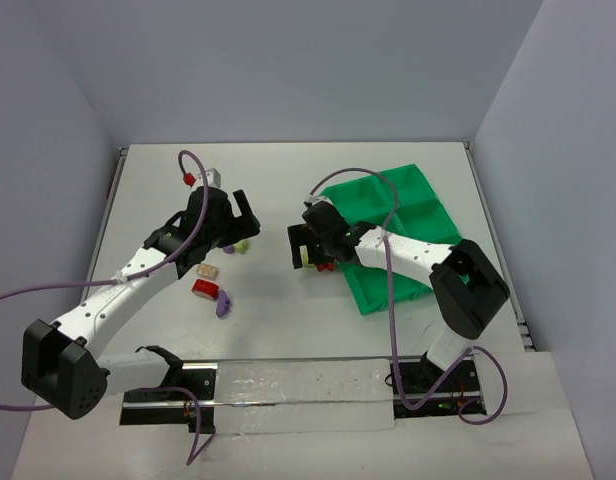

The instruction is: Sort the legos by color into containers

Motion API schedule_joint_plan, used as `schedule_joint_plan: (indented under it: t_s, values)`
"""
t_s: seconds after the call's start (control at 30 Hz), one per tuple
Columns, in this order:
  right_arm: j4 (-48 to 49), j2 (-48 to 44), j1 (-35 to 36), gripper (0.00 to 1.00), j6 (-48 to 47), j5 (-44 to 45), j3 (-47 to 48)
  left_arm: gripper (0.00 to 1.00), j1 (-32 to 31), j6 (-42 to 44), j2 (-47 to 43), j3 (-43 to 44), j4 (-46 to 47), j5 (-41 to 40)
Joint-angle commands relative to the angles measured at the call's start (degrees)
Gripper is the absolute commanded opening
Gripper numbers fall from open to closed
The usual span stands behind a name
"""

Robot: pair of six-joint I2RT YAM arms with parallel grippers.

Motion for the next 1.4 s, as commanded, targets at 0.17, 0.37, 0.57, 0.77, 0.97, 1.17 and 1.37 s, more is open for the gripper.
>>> schedule_joint_plan:
  t_s: [0.17, 0.37, 0.57, 0.77, 0.97, 1.17, 1.37]
  values:
    - [1.1, 2.8, 0.7, 1.0, 3.1, 4.1, 2.8, 0.99, -0.1, -1.0, -5.2, 1.0, -2.0, -5.1]
    - [0.9, 6.1, 1.7, 1.0, 3.0, 2.9, 4.5, 0.99, -0.1, -1.3, -5.9, 1.2, -2.4, -6.6]
    - [3.5, 7.5, 5.9, 1.0, 4.9, -0.6, 5.5, 0.99, -0.1, -2.0, -6.5, 1.2, -2.6, -7.5]
    - [6.7, 7.7, 9.3, 1.0, 3.7, -8.2, 7.7, 0.99, -0.1, -5.0, -9.4, 1.6, -4.2, -12.1]
    - [3.7, -1.3, 8.5, 1.0, 0.9, 4.2, 6.7, 0.99, -0.1, -5.9, -16.3, 0.9, -4.7, -16.2]
    - [-0.4, -3.6, 3.6, 1.0, 2.3, 11.9, 2.3, 0.99, -0.1, -5.7, -18.4, -0.2, -4.7, -16.3]
    - [-2.6, 0.3, 2.4, 1.0, 2.5, 14.5, 1.8, 0.99, -0.1, -5.7, -16.8, -0.3, -5.3, -14.2]
